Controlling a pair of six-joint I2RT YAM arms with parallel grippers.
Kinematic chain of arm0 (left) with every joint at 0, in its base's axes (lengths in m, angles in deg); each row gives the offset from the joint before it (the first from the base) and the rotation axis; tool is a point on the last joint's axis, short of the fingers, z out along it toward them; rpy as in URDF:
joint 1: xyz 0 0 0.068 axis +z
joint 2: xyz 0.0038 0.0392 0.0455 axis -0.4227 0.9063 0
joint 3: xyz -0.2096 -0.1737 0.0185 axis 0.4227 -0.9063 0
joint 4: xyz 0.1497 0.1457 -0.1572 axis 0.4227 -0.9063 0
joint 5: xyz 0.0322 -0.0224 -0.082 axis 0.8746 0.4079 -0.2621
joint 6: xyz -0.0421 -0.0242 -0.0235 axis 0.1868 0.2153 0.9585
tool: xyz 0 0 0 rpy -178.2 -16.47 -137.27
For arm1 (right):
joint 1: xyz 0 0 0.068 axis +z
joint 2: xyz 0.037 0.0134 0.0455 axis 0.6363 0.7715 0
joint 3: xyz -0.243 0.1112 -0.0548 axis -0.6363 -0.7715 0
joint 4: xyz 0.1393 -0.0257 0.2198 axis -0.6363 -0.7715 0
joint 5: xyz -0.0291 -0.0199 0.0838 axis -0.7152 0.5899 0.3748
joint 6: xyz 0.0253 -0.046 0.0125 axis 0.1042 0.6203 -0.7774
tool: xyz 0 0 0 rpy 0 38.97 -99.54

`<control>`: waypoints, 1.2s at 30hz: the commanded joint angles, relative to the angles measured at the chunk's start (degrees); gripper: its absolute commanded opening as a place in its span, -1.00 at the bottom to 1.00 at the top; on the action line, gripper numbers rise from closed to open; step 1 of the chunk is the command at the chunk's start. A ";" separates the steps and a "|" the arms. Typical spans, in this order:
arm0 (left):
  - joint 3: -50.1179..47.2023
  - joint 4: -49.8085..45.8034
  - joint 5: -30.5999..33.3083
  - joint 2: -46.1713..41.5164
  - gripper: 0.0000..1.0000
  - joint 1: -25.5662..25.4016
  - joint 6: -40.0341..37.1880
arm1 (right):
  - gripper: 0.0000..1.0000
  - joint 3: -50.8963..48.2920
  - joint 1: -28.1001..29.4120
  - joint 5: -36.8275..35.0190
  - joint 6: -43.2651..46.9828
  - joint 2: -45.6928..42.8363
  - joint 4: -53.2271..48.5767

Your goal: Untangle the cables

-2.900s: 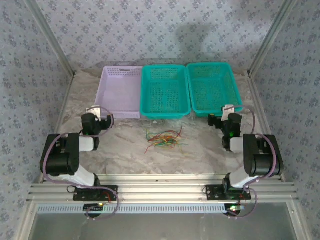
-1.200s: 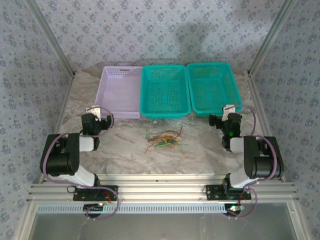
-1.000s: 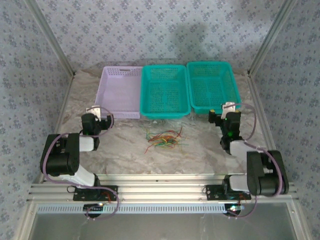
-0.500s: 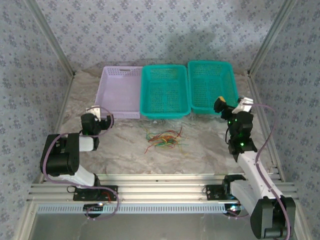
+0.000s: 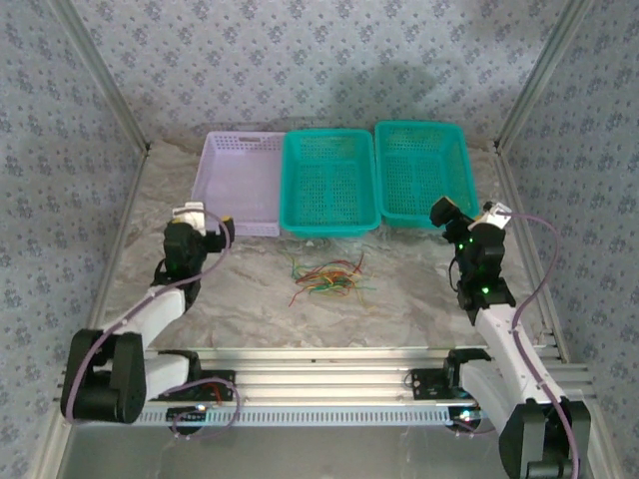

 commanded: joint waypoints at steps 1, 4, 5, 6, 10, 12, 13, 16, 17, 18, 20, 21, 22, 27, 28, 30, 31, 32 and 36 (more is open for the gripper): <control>10.69 -23.42 11.34 -2.69 0.99 0.18 13.90 | 1.00 1.52 0.92 0.11 0.78 -0.75 -1.25; 21.00 -40.33 16.59 -1.97 1.00 0.48 21.53 | 1.00 1.99 1.34 0.01 1.10 -0.91 -1.97; 22.02 -41.73 14.84 -2.48 0.99 0.62 23.23 | 1.00 2.26 1.66 -0.41 1.35 -0.96 -2.54; 23.09 -44.05 12.76 -3.23 1.00 1.06 25.38 | 1.00 2.44 2.08 -0.86 1.55 -1.01 -3.19; 23.21 -44.20 0.84 -7.49 0.99 2.13 23.50 | 1.00 2.18 4.54 -2.17 2.53 -0.76 -4.29; 21.95 -45.24 1.00 -9.69 1.00 2.12 27.93 | 1.00 2.21 6.01 -3.14 3.36 -0.60 -5.29; 20.38 -44.14 0.83 -10.95 1.00 2.09 29.22 | 1.00 2.31 6.81 -4.02 3.62 -0.69 -6.30; 17.88 -44.60 1.98 -14.44 0.99 2.03 34.00 | 1.00 2.31 8.51 -4.90 3.80 -1.27 -8.92; 17.77 -44.31 1.07 -15.07 1.00 2.02 34.28 | 1.00 2.55 8.95 -4.96 3.56 -1.52 -10.30; 18.08 -43.90 -0.54 -15.28 1.00 1.99 33.33 | 1.00 2.66 9.30 -4.68 3.34 -1.63 -11.35; 19.54 -45.14 -1.35 -14.63 1.00 1.22 31.14 | 1.00 2.93 10.22 -4.53 3.40 -2.09 -13.96; 20.05 -46.10 -0.68 -14.22 0.99 0.55 30.45 | 1.00 2.93 10.79 -4.91 3.51 -2.21 -15.03; 21.02 -47.69 0.36 -13.78 1.00 -0.17 30.09 | 1.00 2.85 11.46 -5.33 3.74 -2.42 -16.06; 23.99 -52.92 3.77 -13.10 0.99 -4.19 27.20 | 1.00 0.83 13.85 -6.25 2.81 -3.12 -18.99; 24.65 -54.06 4.93 -12.80 1.00 -5.12 26.76 | 1.00 0.81 14.36 -6.56 2.62 -3.10 -20.15; 25.83 -55.62 6.52 -12.12 1.00 -6.81 25.73 | 1.00 0.98 15.27 -7.37 1.89 -3.27 -23.17; 26.13 -55.90 6.74 -11.87 1.00 -7.30 25.50 | 1.00 1.16 15.69 -7.43 1.68 -3.36 -24.46; 26.46 -56.32 6.69 -11.48 0.99 -7.67 25.61 | 1.00 1.17 16.14 -7.62 1.64 -3.67 -25.34; 27.80 -57.67 5.49 -9.75 0.99 -8.22 26.01 | 0.99 1.49 17.60 -9.00 0.33 -4.46 -29.62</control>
